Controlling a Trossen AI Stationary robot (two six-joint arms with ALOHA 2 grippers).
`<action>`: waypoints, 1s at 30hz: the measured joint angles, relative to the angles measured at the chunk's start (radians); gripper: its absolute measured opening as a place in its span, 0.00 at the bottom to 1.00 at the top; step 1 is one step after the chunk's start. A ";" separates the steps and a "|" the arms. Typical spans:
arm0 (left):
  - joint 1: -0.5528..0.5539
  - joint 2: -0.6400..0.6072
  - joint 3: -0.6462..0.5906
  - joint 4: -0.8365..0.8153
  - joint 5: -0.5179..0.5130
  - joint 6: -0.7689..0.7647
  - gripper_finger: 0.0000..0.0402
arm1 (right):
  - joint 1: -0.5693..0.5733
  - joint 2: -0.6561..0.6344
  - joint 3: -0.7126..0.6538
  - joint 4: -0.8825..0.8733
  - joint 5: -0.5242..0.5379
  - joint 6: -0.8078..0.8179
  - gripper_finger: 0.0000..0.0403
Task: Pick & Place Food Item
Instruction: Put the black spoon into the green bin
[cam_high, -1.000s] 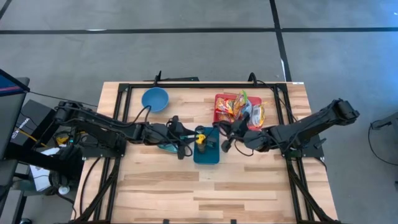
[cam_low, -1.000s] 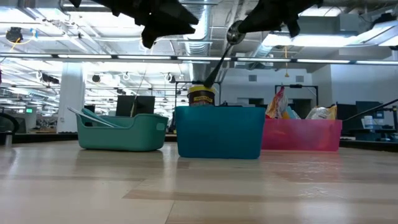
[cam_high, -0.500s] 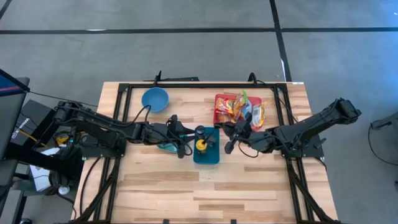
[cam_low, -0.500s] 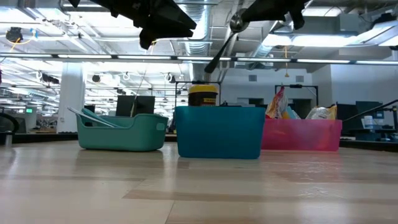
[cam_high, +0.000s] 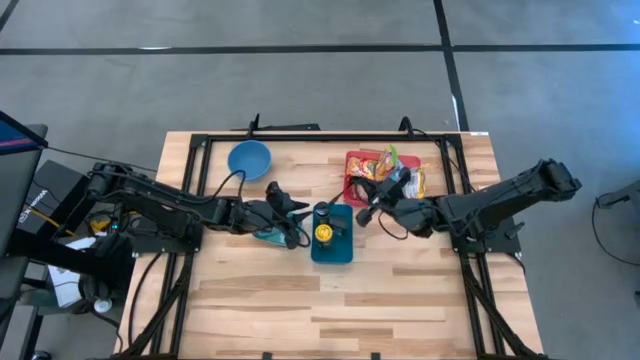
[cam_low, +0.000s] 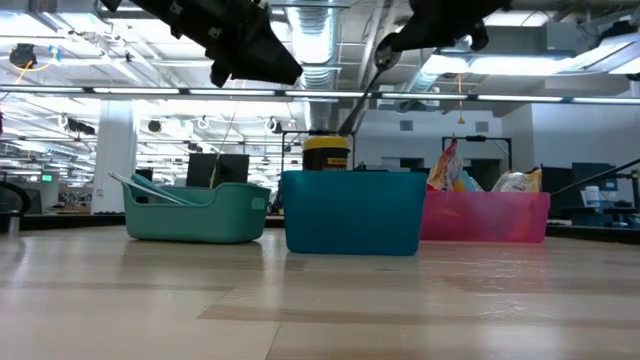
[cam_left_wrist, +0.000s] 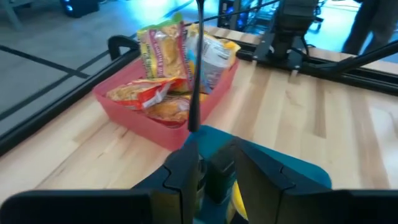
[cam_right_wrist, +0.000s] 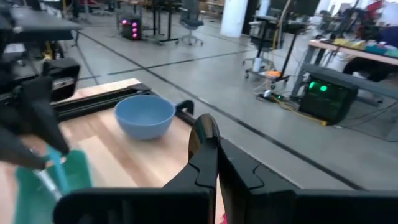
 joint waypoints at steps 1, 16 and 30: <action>0.000 0.000 0.000 -0.002 -0.007 0.000 0.24 | -0.013 0.000 0.000 0.018 -0.003 -0.013 0.00; 0.000 0.000 0.000 -0.065 -0.014 -0.049 0.24 | -0.219 0.110 0.000 0.371 -0.317 -0.133 0.00; -0.002 0.000 -0.007 -0.143 -0.013 -0.127 0.24 | -0.338 0.388 0.000 0.801 -0.373 -0.149 0.00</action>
